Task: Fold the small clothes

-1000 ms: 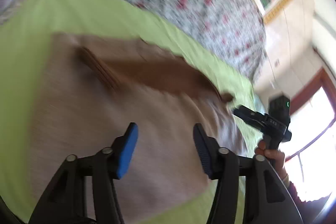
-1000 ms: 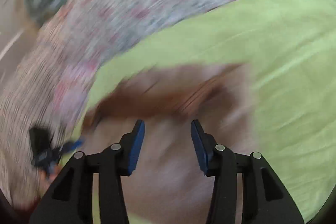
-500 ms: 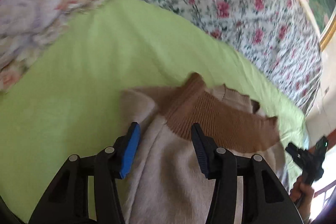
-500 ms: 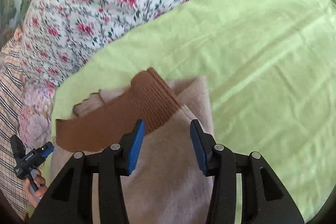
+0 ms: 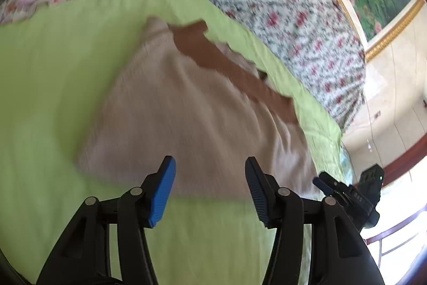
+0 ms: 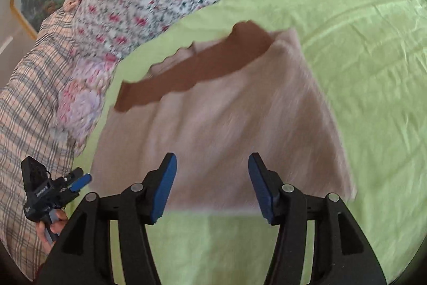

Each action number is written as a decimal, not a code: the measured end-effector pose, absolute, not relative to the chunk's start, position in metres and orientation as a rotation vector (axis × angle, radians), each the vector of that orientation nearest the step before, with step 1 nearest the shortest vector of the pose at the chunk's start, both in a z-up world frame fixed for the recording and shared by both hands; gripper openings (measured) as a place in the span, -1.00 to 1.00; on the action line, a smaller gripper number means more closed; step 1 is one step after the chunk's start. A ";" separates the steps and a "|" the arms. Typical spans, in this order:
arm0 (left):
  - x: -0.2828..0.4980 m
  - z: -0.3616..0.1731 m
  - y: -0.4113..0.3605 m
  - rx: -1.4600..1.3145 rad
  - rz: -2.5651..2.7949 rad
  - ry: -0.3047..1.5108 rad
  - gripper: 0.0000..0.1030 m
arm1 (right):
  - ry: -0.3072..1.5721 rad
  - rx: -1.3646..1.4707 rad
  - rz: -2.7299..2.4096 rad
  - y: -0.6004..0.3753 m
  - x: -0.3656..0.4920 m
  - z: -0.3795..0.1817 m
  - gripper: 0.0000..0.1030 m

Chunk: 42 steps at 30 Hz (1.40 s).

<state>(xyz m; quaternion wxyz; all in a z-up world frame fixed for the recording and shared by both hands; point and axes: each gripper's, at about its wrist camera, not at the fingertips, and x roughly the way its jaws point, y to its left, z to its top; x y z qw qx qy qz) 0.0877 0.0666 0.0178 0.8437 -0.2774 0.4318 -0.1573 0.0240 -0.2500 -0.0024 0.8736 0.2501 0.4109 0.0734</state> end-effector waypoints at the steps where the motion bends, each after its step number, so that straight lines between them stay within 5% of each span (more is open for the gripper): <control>1: 0.081 0.016 0.065 -0.589 -0.342 0.919 0.17 | 0.860 0.528 0.161 -0.245 0.018 -0.003 0.19; 13: 0.041 -0.012 0.049 -0.649 -0.379 1.003 0.36 | 0.876 0.567 0.198 -0.218 -0.018 -0.009 0.24; 36: 0.134 -0.032 0.091 -0.851 -0.151 0.898 0.50 | 0.842 0.598 0.201 -0.237 0.009 -0.001 0.29; 38: 0.141 -0.029 0.089 -0.819 -0.133 0.882 0.41 | 0.841 0.594 0.199 -0.243 0.021 -0.002 0.29; 40: 0.147 -0.021 0.082 -0.760 -0.135 0.864 -0.21 | 0.842 0.585 0.201 -0.249 0.031 -0.001 0.29; 42: 0.150 -0.013 0.074 -0.723 -0.158 0.851 -0.60 | 0.839 0.574 0.200 -0.255 0.041 0.000 0.29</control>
